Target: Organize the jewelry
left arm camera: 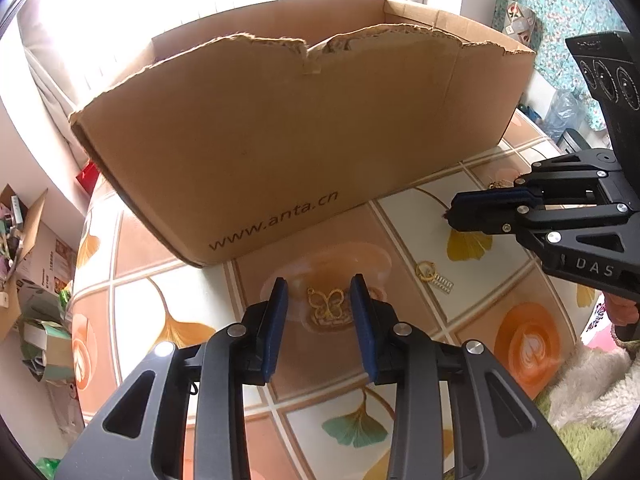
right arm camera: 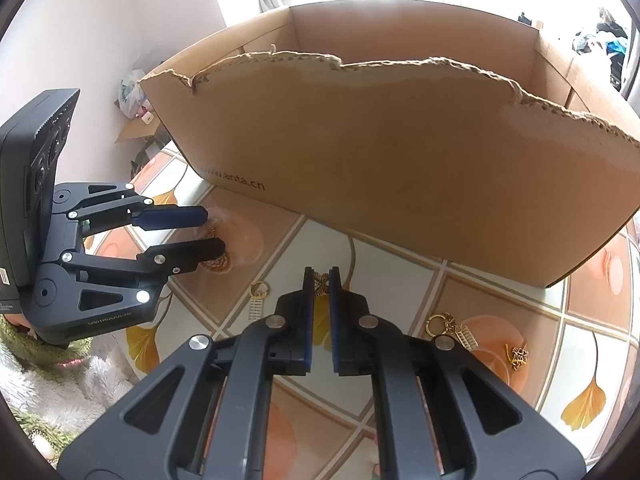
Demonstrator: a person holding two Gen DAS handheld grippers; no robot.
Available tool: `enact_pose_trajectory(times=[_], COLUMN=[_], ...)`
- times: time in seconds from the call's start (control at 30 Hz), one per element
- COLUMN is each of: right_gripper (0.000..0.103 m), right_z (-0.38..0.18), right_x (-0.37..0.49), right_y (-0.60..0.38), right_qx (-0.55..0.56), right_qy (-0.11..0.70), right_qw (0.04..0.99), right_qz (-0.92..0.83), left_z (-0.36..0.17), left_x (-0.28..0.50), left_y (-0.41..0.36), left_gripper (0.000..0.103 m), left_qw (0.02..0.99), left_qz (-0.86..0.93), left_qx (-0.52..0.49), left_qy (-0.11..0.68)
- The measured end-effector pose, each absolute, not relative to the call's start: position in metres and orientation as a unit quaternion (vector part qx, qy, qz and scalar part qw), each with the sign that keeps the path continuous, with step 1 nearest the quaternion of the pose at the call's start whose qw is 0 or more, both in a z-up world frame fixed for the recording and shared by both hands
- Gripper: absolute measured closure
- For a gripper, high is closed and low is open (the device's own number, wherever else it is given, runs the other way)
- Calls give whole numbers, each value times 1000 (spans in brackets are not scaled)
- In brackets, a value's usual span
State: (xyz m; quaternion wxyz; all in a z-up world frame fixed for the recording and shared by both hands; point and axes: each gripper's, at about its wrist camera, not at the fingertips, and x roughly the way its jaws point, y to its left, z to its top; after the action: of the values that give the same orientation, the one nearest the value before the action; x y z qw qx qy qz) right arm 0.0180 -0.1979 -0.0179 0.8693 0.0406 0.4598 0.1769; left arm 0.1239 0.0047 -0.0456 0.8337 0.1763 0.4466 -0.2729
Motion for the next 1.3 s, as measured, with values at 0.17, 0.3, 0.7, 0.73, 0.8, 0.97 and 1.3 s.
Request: enact_pose_trajectory(times=[0.17, 0.3, 0.7, 0.73, 0.8, 0.97, 1.3], right_gripper=[97, 97, 97, 97, 97, 97, 97], right_z=[-18, -17, -15, -15, -14, -12, 5], right_x=[18, 18, 15, 15, 15, 15, 10], right_y=[-203, -204, -207, -207, -207, -207, -202], right_qx=[48, 50, 54, 54, 53, 53, 52], right_qy=[459, 457, 453, 453, 452, 450, 432], right_qw=[869, 870, 873, 873, 873, 875, 883], right_qz=[177, 178, 175, 174, 173, 172, 176], left_z=[-44, -43, -42, -43, -44, -42, -15], left_x=[127, 127, 120, 120, 118, 115, 101], left_y=[-4, -5, -4, -3, -2, -5, 6], left_gripper=[75, 80, 87, 87, 87, 87, 87], left_qw=[832, 827, 828, 828, 828, 826, 839], left_qz=[-265, -264, -264, -264, -266, -272, -288], left_qx=[173, 174, 185, 184, 184, 189, 169], left_qy=[456, 464, 460, 460, 458, 456, 430])
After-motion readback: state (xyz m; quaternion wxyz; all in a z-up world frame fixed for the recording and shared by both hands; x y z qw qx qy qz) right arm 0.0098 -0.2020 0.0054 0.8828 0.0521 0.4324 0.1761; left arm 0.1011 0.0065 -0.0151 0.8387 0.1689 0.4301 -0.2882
